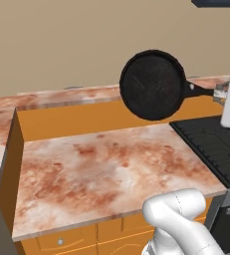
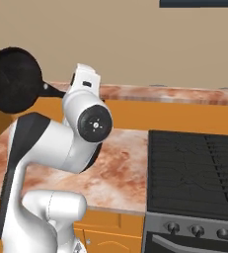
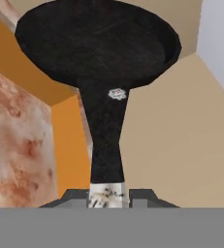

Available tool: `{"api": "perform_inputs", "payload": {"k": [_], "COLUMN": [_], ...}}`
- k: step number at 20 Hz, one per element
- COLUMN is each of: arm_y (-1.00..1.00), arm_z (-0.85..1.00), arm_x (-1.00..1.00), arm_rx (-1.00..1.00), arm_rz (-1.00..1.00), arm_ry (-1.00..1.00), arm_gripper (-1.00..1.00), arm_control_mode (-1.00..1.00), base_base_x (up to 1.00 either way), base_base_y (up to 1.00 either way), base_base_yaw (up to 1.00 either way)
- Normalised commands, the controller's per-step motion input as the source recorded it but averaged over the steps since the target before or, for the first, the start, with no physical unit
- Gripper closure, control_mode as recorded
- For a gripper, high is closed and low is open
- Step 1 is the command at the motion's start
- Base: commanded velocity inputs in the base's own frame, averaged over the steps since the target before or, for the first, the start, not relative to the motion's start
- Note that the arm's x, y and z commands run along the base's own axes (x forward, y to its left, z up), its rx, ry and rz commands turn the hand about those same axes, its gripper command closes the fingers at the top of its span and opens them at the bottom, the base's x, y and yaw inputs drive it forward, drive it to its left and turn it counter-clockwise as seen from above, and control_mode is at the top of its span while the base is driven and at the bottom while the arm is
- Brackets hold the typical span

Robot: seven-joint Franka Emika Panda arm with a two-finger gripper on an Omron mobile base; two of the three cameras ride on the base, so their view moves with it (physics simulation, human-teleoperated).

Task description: Pick the pan from the cabinet and place it on the stove. Then turn on the stove burner for the pan.

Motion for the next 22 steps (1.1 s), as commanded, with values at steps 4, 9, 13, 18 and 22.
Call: {"api": "perform_inputs", "payload": {"k": [4, 9, 13, 18, 22], "arm_y": [-0.42, -0.59, -0.67, -0.71, -0.77], "arm_z": [-0.22, -0.32, -0.38, -0.39, -0.43], "arm_x": [-0.01, 0.0, -0.08, -0.09, -0.09], "arm_rx": [0.07, 0.07, 0.05, 0.06, 0.03], "arm_rz": [-0.06, -0.05, -0.1, -0.18, -0.21], "arm_ry": [0.2, 0.17, 0.12, 0.15, 0.17], "arm_gripper": [1.0, 1.0, 1.0, 1.0, 1.0], "arm_control_mode": [-1.0, -1.0, -1.0, -1.0, -1.0], "base_base_x": [0.0, 0.0, 0.0, 0.0, 0.0], "base_base_y": [0.0, 0.0, 0.0, 0.0, 0.0], "base_base_yaw": [0.0, 0.0, 0.0, 0.0, 0.0]}}
